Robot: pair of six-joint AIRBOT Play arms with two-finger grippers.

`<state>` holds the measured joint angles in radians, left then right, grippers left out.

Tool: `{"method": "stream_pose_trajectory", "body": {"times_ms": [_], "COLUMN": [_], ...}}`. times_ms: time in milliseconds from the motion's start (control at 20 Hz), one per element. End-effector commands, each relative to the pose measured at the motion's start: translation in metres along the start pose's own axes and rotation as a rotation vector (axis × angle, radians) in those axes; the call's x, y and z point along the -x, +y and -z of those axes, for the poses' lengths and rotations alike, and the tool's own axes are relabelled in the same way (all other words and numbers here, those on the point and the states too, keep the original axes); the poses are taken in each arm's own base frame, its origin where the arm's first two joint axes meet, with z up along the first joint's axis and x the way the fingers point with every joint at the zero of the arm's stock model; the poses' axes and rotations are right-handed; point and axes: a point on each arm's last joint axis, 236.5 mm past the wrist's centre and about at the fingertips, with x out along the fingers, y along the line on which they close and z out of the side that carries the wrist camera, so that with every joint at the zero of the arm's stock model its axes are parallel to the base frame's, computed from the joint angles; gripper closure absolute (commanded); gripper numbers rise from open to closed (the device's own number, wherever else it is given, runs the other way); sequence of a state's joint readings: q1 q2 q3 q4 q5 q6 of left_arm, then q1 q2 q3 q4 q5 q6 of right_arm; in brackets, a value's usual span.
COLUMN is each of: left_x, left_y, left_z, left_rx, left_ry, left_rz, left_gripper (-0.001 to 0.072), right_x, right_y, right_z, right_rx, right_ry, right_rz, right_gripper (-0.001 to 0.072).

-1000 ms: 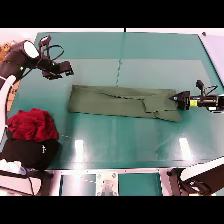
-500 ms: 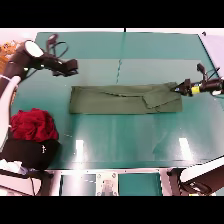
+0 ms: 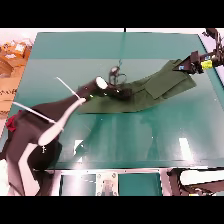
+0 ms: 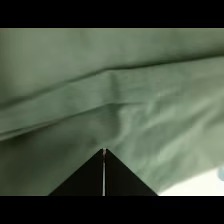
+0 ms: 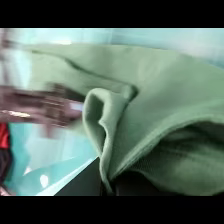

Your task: Fold the shirts.

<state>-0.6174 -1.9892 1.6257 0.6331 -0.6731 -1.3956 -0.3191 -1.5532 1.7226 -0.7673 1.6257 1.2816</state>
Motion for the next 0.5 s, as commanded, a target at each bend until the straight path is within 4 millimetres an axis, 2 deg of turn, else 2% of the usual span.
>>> {"method": "stream_pose_trajectory", "body": {"times_ms": [0,150,250,350,450], "left_x": [-0.049,-0.043,-0.026,0.01,0.065], "left_y": [-0.03,-0.03,-0.02,0.002,0.041], "left_z": [0.03,0.03,0.022,0.01,-0.009], "left_rx": [0.043,0.024,-0.012,-0.094,-0.12], "left_ry": [0.035,0.077,0.128,0.216,0.315], "left_rz": [0.089,0.101,0.097,0.053,-0.079], "left_gripper": [0.0682,0.0682,0.0682,0.0682,0.0683], "right_x": [-0.003,-0.01,-0.011,-0.013,-0.017], "right_y": [0.038,0.046,0.047,0.049,0.055], "right_z": [0.006,0.008,0.009,0.009,0.011], "right_rx": [0.012,0.03,0.033,0.035,0.019], "right_ry": [0.025,0.041,0.044,0.047,0.057], "right_rz": [-0.011,-0.018,-0.02,-0.023,-0.03], "right_gripper": [0.0697,0.0697,0.0697,0.0697,0.0697]}}
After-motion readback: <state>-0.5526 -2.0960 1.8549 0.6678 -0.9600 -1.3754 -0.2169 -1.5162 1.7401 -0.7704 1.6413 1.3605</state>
